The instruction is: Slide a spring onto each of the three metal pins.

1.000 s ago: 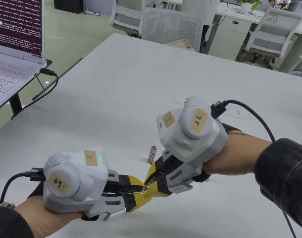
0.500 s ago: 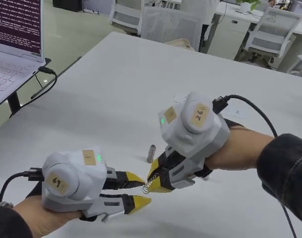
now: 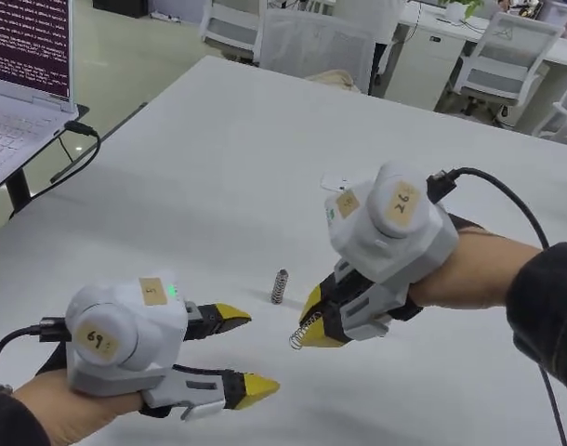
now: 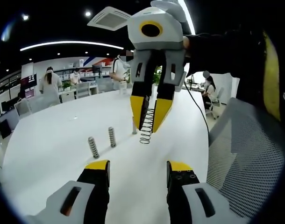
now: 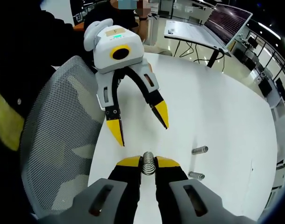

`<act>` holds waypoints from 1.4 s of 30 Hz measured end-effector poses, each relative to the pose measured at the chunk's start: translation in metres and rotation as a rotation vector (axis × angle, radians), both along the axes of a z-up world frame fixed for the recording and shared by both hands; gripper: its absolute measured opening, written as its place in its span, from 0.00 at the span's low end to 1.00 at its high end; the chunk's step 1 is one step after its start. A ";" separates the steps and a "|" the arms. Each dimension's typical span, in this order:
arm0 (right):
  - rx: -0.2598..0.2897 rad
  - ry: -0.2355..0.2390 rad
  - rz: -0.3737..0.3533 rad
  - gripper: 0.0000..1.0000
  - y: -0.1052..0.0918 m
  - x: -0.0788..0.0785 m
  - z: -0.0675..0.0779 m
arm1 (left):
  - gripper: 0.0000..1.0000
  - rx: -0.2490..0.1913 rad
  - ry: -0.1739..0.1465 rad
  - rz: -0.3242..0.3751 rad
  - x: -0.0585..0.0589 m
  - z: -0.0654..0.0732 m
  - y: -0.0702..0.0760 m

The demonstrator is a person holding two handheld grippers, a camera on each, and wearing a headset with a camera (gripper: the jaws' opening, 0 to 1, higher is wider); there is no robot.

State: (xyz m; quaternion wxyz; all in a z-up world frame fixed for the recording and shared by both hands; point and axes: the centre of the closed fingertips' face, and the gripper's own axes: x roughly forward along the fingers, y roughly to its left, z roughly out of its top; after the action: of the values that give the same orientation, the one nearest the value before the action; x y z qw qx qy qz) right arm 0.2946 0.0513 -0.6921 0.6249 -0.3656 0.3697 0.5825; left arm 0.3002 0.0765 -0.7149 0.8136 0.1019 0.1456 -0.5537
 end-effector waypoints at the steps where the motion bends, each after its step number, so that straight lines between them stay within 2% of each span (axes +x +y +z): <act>1: -0.002 -0.002 -0.004 0.08 -0.002 0.001 0.001 | 0.48 -0.002 0.000 0.010 0.002 0.000 0.001; 6: -0.006 -0.010 -0.025 0.08 -0.011 0.005 0.003 | 0.60 -0.010 -0.003 0.038 0.006 0.000 0.006; 10: -0.008 -0.015 -0.046 0.08 -0.019 0.009 0.005 | 0.71 -0.022 0.012 0.060 0.008 -0.002 0.009; 13: -0.012 -0.019 -0.057 0.08 -0.024 0.011 0.007 | 0.76 -0.023 0.010 0.071 0.010 -0.004 0.010; 15: -0.014 -0.020 -0.063 0.08 -0.028 0.012 0.008 | 0.80 -0.034 0.033 0.083 0.011 -0.004 0.011; 20: -0.020 -0.026 -0.075 0.08 -0.035 0.014 0.011 | 0.85 -0.038 0.031 0.101 0.013 -0.006 0.013; 26: -0.034 -0.036 -0.096 0.08 -0.050 0.019 0.017 | 0.86 -0.039 0.026 0.111 0.015 -0.007 0.015; 31: -0.060 -0.044 -0.132 0.08 -0.074 0.026 0.026 | 0.85 -0.035 0.027 0.108 0.014 -0.008 0.014; 38: -0.116 -0.073 -0.172 0.08 -0.104 0.043 0.039 | 0.84 -0.029 0.024 0.104 0.014 -0.009 0.013; 42: -0.156 -0.076 -0.189 0.08 -0.119 0.053 0.034 | 0.84 -0.029 0.022 0.104 0.014 -0.009 0.013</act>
State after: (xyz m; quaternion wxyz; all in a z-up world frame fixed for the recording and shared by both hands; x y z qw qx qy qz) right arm 0.3480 -0.0674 -0.6577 0.6602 -0.3985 0.4228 0.4761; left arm 0.3143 0.0900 -0.7244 0.8411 0.0762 0.1519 -0.5136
